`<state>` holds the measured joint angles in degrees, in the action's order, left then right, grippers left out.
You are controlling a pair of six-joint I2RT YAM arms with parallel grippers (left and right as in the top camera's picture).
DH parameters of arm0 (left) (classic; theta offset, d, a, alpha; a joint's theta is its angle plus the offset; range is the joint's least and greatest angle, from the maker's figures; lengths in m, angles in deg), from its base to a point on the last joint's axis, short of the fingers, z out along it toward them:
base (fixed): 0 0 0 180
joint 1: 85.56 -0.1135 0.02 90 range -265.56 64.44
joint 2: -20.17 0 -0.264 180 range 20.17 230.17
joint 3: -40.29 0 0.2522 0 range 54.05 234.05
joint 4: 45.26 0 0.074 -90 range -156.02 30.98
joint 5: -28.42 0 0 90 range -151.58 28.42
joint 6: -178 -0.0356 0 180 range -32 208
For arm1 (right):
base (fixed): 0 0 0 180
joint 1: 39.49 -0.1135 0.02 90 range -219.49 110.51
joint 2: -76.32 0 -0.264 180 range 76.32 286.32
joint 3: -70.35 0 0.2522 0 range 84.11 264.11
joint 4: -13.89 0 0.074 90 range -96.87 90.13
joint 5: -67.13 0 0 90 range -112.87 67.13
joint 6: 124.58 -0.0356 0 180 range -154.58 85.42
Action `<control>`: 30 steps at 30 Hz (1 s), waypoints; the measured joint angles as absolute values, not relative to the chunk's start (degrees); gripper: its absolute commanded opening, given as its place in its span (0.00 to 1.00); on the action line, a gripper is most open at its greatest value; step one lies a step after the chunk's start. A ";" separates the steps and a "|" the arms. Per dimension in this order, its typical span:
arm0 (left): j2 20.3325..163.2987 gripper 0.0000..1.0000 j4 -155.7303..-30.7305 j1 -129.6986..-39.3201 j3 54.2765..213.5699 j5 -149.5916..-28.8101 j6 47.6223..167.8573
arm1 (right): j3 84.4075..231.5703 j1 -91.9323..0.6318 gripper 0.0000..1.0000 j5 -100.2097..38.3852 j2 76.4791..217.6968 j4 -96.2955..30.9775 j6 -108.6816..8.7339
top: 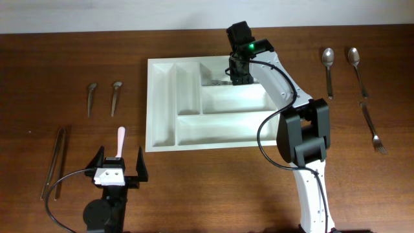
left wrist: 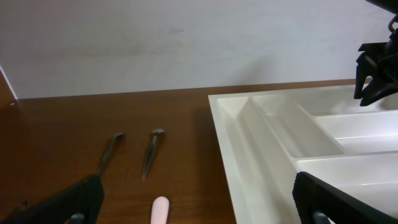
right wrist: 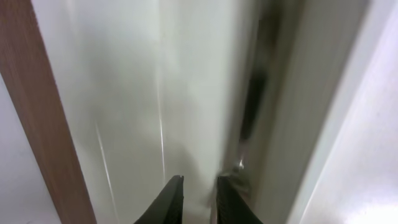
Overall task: Pack container
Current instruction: 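Carry the fork over the tray's top-right compartment and release it, then return the right gripper to the remaining fork and lower onto it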
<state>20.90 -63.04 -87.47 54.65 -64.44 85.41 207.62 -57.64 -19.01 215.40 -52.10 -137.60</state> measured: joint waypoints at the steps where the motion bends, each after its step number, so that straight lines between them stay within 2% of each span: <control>1: 20.90 0.99 -63.04 -87.47 54.65 -64.46 85.39 | 207.62 -57.62 0.21 -18.99 215.40 -51.79 -137.10; 6: 20.90 0.99 -63.04 -87.47 54.65 -64.44 85.39 | 207.62 -57.11 0.52 -19.01 215.40 -47.84 -131.46; 8: 20.90 0.99 -63.04 -87.47 54.65 -64.44 85.39 | 207.96 -56.61 0.61 -18.92 215.40 -46.88 -126.98; 10: 20.90 0.99 -63.04 -87.47 54.65 -64.44 85.39 | 209.01 -55.58 0.70 -18.68 215.40 -47.14 -121.03; 13: 20.90 0.99 -63.04 -87.47 54.65 -64.44 85.39 | 212.95 -52.76 0.91 -18.25 215.40 -49.65 -108.48; 15: 20.90 0.99 -63.04 -87.47 54.65 -64.44 85.39 | 216.25 -50.12 0.98 -18.09 215.27 -52.38 -99.33; 21: 20.90 0.99 -63.04 -87.47 54.65 -64.46 85.41 | 230.04 -38.51 0.99 -17.90 211.66 -72.08 -63.26; 25: 20.90 0.99 -63.04 -87.47 54.65 -64.44 85.39 | 238.50 -30.62 0.99 -17.39 206.53 -86.11 -44.51; 28: 20.90 0.99 -63.06 -87.47 54.65 -64.44 85.39 | 241.97 -25.92 0.99 -17.11 203.12 -95.49 -35.72; 30: 20.90 0.99 -63.04 -87.47 54.65 -64.44 85.41 | 241.60 -22.51 0.99 -17.31 201.04 -96.82 -30.13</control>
